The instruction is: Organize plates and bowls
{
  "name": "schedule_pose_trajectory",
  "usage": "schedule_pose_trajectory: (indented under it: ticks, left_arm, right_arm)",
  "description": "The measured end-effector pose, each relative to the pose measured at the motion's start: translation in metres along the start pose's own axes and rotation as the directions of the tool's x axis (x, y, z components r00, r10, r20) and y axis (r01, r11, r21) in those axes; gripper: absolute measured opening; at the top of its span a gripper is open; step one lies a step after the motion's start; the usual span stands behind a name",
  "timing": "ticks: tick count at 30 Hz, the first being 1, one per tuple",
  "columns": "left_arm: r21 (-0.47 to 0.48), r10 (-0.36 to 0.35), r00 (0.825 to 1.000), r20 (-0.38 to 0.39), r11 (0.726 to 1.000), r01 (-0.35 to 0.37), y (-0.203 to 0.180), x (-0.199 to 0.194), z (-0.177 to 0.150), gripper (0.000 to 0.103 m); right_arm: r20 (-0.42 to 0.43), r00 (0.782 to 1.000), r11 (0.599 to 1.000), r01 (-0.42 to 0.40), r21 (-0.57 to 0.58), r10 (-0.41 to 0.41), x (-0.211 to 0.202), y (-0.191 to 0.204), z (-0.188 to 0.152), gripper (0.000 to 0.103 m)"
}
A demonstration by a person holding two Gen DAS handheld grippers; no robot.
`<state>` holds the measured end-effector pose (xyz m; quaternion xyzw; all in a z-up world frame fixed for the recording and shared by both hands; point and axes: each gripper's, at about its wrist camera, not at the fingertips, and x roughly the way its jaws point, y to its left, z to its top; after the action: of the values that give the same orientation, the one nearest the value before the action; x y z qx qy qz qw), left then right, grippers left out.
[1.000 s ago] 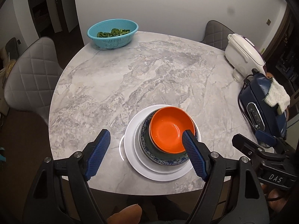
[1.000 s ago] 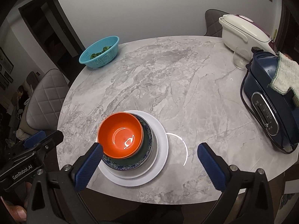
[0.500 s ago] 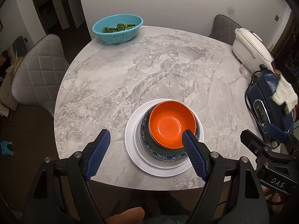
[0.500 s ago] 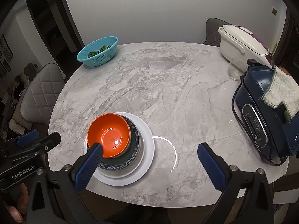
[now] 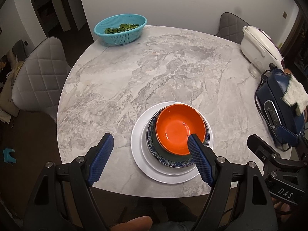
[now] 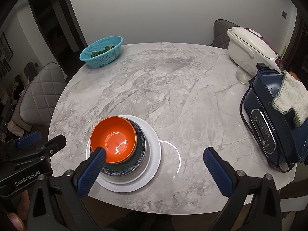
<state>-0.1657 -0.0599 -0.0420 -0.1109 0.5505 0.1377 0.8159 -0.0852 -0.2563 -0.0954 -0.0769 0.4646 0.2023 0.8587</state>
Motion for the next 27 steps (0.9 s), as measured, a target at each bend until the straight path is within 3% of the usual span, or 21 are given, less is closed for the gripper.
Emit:
schedule_pose_trajectory:
  ticks: [27]
  left_arm:
    - [0.007,0.008,1.0,-0.002,1.0,-0.008,0.0064,0.0104,0.0065,0.078]
  right_arm:
    - [-0.006,1.0,1.0,0.0,-0.006,0.0,0.0042,0.0019,0.0033,0.103]
